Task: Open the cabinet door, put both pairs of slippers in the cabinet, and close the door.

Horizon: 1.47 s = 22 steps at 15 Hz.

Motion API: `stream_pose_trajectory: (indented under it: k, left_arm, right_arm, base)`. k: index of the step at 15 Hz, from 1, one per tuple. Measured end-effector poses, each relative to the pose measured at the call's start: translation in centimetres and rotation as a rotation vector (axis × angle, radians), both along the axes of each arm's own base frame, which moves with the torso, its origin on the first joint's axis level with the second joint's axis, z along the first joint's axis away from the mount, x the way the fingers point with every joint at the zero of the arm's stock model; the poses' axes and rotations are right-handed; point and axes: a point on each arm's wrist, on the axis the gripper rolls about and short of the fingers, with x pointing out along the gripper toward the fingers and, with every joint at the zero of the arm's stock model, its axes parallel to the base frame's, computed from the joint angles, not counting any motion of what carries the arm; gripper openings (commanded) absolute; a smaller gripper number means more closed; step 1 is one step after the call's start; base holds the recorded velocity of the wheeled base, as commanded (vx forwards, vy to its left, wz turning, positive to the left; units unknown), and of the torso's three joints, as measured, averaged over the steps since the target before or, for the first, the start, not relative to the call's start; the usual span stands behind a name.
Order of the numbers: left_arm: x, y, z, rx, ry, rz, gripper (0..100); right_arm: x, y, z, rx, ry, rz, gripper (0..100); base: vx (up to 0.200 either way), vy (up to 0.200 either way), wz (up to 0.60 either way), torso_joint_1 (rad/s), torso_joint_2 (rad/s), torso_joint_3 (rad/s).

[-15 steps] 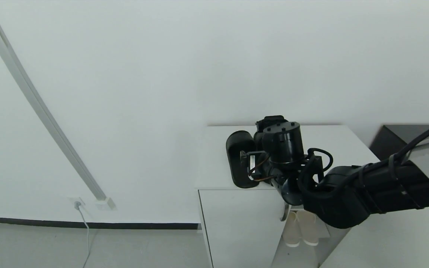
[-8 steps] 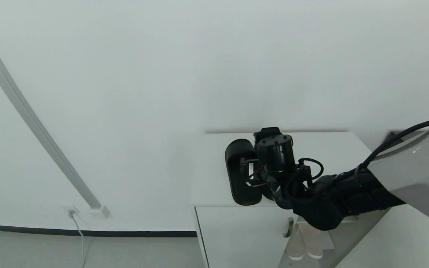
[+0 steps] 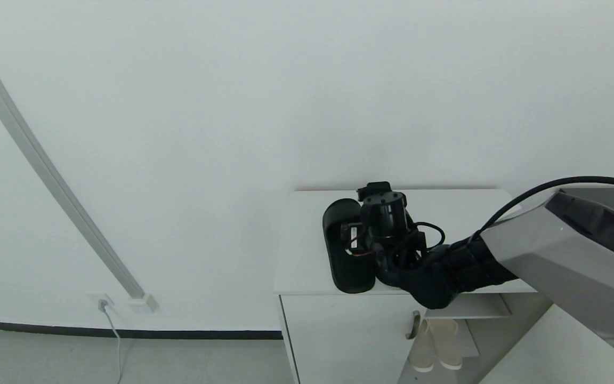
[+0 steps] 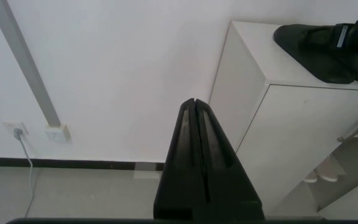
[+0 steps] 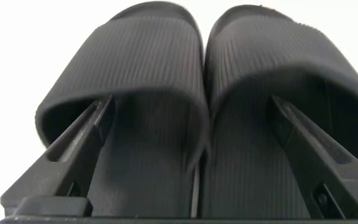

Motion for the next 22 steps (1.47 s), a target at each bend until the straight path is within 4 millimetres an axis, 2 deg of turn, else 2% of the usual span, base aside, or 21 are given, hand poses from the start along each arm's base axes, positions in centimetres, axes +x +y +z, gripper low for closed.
stream_pose_trajectory:
  k: [1, 2, 9, 13, 15, 17, 20, 22]
  left_arm:
    - [0.0, 0.0, 0.0, 0.0, 0.0, 0.0, 0]
    - [0.0, 0.0, 0.0, 0.0, 0.0, 0.0, 0]
    - [0.0, 0.0, 0.0, -0.002, -0.001, 0.0, 0]
    - [0.0, 0.0, 0.0, -0.001, -0.001, 0.0, 0]
    - [0.0, 0.0, 0.0, -0.002, -0.001, 0.0, 0]
    - [0.0, 0.0, 0.0, -0.001, -0.001, -0.001, 0]
    - [0.0, 0.0, 0.0, -0.001, -0.001, 0.0, 0]
    - [0.0, 0.0, 0.0, -0.001, -0.001, 0.0, 0]
  right_arm:
    - [0.5, -0.1, -0.2, -0.004, -0.003, -0.009, 100]
    - [0.9, 0.0, -0.3, -0.005, -0.008, -0.011, 0]
    - [1.6, 0.1, -0.9, -0.007, -0.012, -0.021, 0]
    - [0.7, -0.3, 0.3, -0.014, -0.025, -0.006, 0]
    - [-0.9, -1.1, 1.2, -0.024, -0.043, 0.066, 0]
    - [-3.5, -2.5, 1.4, -0.044, -0.042, 0.195, 0]
    - [-8.6, -5.9, 2.0, -0.058, 0.028, 0.409, 0]
    - [-11.6, -7.9, 2.6, -0.029, 0.067, 0.476, 0]
  base:
    - [0.0, 0.0, 0.0, 0.0, 0.0, 0.0]
    - [0.0, 0.0, 0.0, 0.0, 0.0, 0.0]
    - [0.0, 0.0, 0.0, 0.0, 0.0, 0.0]
    - [0.0, 0.0, 0.0, 0.0, 0.0, 0.0]
    - [0.0, 0.0, 0.0, 0.0, 0.0, 0.0]
    - [0.0, 0.0, 0.0, 0.0, 0.0, 0.0]
    - [0.0, 0.0, 0.0, 0.0, 0.0, 0.0]
    - [0.0, 0.0, 0.0, 0.0, 0.0, 0.0]
